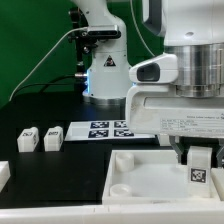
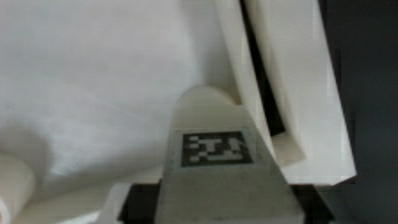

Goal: Assemble one leg

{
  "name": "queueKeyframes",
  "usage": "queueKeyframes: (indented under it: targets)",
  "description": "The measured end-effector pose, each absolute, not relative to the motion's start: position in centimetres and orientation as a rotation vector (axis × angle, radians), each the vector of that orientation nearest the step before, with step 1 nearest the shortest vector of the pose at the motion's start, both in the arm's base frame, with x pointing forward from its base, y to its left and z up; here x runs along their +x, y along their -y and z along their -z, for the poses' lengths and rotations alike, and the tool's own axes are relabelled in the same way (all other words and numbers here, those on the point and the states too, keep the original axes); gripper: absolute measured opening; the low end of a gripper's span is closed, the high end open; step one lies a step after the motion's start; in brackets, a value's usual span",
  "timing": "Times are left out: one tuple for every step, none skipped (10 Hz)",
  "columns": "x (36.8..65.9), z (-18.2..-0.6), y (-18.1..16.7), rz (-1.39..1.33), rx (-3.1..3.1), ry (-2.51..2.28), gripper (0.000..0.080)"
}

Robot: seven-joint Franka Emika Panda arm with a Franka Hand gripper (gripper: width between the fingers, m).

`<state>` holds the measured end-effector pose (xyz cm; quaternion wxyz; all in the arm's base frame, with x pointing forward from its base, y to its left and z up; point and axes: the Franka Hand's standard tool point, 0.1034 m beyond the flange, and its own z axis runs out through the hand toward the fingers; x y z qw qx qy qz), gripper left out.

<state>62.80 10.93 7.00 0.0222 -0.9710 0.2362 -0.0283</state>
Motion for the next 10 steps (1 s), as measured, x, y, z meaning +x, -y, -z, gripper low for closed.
queueKeyframes:
  targets:
    - [62.8,-7.0,-10.5,0.073,-2.976,-0.905,0.0301]
    - [62.8,-7.0,-10.2,0.073,-2.948,-1.021,0.0301]
    - [62.7,-7.1,-9.7,0.080,-2.903,-1.189,0.0314]
    - [62.7,-7.1,-9.3,0.088,-2.897,-1.231,0.0314]
    - [62.6,-7.1,-9.1,0.092,-2.891,-1.257,0.0314]
    - [62.6,-7.1,-9.2,0.092,-2.892,-1.252,0.0426]
    - [62.6,-7.1,-9.2,0.092,-2.892,-1.253,0.0559]
    - [62.6,-7.1,-9.2,0.092,-2.892,-1.253,0.0621]
    - [62.6,-7.1,-9.2,0.092,-2.892,-1.253,0.0621]
    - [62.7,-7.2,-9.2,0.097,-2.890,-1.250,0.0643]
